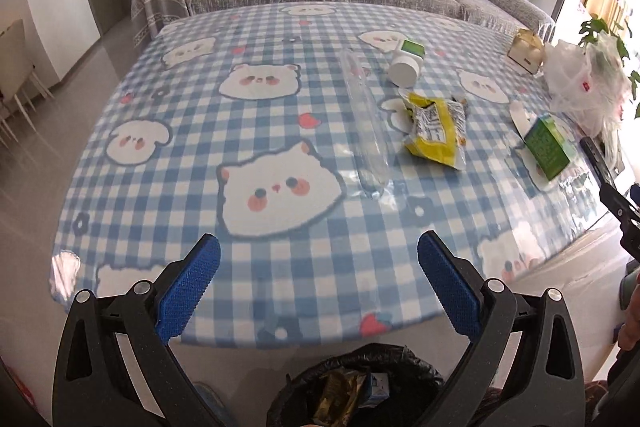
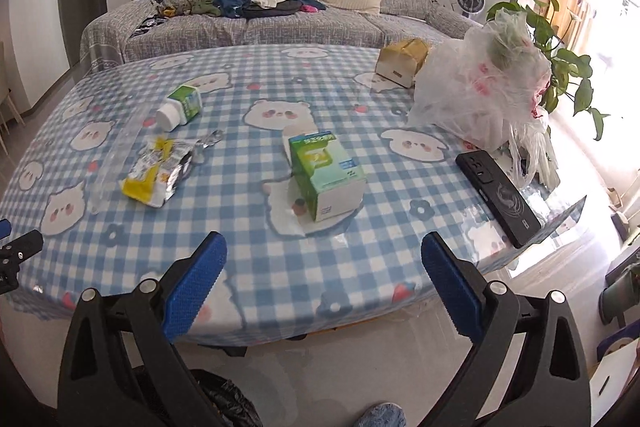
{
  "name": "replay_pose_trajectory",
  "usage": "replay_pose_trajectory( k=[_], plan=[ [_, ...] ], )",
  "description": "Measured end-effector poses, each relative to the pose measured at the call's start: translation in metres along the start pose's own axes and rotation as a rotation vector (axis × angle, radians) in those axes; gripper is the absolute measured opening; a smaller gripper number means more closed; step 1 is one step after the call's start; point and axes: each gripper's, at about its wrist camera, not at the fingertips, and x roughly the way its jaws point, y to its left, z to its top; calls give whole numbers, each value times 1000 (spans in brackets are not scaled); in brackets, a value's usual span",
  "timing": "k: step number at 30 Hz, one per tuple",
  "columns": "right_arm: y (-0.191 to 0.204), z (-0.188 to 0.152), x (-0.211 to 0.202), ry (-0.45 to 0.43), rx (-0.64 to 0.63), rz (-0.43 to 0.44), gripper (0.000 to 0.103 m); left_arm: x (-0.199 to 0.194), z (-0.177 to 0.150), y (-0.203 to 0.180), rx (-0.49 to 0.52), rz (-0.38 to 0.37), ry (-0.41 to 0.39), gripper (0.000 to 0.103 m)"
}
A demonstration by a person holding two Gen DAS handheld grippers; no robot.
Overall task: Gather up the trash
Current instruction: 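Raise both open tools from the bin back toward the table, then grasp the clear plastic tube with left tool while right tool grasps the green medicine box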
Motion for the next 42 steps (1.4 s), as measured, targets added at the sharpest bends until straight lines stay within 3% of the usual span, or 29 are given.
replay_pose_trajectory(
  k=[18, 30, 36, 42],
  plan=[
    [4, 35, 66, 44, 8, 23, 82, 76, 81, 4, -45, 30, 45, 93],
    [4, 45, 93, 79, 3, 29, 77, 107, 107, -11, -36, 13, 72, 88],
    [4, 48, 101, 93, 17, 45, 73, 118, 112, -15, -17, 17, 81, 79],
    [2, 48, 110, 110, 31, 28, 72, 125, 115, -21, 3, 4, 94, 58]
  ],
)
